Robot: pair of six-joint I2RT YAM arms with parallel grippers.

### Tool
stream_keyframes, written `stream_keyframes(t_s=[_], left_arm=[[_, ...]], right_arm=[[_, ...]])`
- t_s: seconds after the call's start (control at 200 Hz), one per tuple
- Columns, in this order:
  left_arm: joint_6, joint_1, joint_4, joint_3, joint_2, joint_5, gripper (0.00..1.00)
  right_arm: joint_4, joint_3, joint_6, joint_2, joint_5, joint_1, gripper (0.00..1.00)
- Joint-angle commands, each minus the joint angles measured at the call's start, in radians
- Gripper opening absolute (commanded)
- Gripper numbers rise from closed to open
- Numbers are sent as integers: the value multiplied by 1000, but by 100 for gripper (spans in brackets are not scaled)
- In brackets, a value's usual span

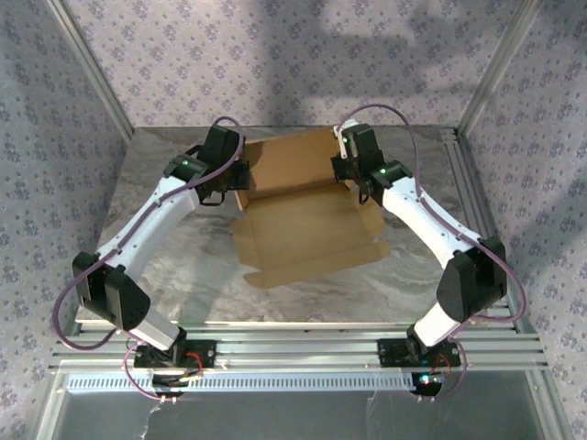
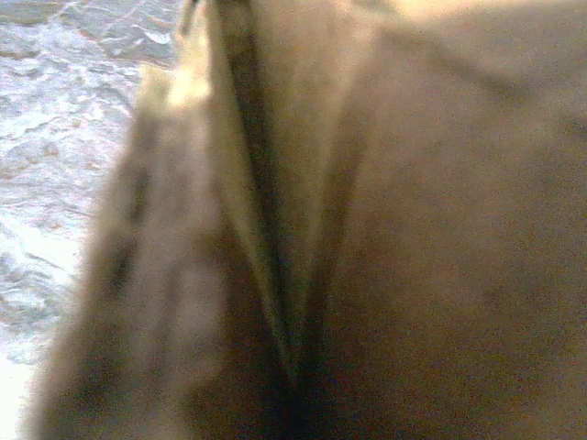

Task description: Fold the paper box

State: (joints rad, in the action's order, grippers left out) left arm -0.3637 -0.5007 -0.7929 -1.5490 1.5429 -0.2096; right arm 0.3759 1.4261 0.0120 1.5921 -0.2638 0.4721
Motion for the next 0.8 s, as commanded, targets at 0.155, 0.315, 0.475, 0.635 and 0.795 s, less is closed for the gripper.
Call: stream_keyframes(t_s=[0.155, 0.315, 0.475, 0.635, 0.795], left_arm=[[-9, -22, -71, -48, 29, -224, 0], [-16, -34, -71, -43, 49, -258, 0], [-17, -50, -86, -57, 71, -301, 0], [-18, -56, -95, -65, 86, -305, 0], [-11, -56, -88, -62, 101, -271, 0]], right_arm=[[82, 25, -22, -19, -114, 24, 0], [92, 19, -49, -19, -125, 38, 0], [121, 30, -58, 2, -146, 52, 0], [140, 36, -70, 13, -154, 59, 0], [137, 28, -77, 21, -62, 51, 0]])
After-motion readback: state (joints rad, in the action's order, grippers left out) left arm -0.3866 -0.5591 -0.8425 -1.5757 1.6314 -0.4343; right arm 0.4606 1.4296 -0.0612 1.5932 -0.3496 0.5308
